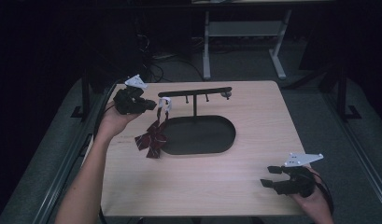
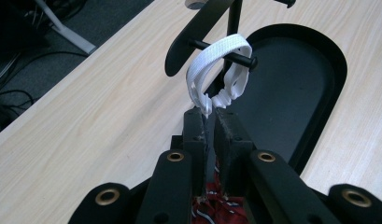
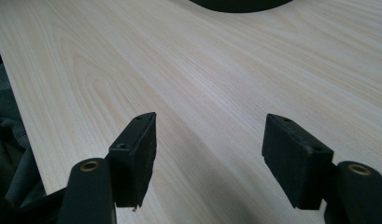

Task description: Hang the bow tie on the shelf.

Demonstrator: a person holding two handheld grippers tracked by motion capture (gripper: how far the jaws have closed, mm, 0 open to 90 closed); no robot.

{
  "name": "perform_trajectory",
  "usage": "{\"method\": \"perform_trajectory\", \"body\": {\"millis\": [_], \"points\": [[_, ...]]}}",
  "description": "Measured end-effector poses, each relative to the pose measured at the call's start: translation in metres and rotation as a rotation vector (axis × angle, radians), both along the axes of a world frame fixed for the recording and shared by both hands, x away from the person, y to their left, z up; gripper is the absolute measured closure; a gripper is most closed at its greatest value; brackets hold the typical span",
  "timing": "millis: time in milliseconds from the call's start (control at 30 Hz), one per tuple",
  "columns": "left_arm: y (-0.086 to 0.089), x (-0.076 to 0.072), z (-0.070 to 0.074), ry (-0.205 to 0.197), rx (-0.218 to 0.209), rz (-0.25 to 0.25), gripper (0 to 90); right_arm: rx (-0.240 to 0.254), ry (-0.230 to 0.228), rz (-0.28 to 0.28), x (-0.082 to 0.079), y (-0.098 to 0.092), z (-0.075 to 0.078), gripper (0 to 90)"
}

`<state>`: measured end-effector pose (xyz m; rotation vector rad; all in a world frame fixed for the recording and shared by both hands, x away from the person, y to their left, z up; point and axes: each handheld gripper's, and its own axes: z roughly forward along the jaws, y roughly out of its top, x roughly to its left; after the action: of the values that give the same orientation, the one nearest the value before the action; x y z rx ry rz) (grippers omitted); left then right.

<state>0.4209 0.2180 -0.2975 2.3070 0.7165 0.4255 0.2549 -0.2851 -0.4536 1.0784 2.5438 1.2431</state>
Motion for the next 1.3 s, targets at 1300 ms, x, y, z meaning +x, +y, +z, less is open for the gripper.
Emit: {"method": "perform_trajectory", "body": {"millis": [1300], "points": [[0.002,-0.019,-0.018,0.058,-0.009,-0.032,74.2,-0.004,0.0,-0.001,-0.001,0.001,0.001,34.8]]}}
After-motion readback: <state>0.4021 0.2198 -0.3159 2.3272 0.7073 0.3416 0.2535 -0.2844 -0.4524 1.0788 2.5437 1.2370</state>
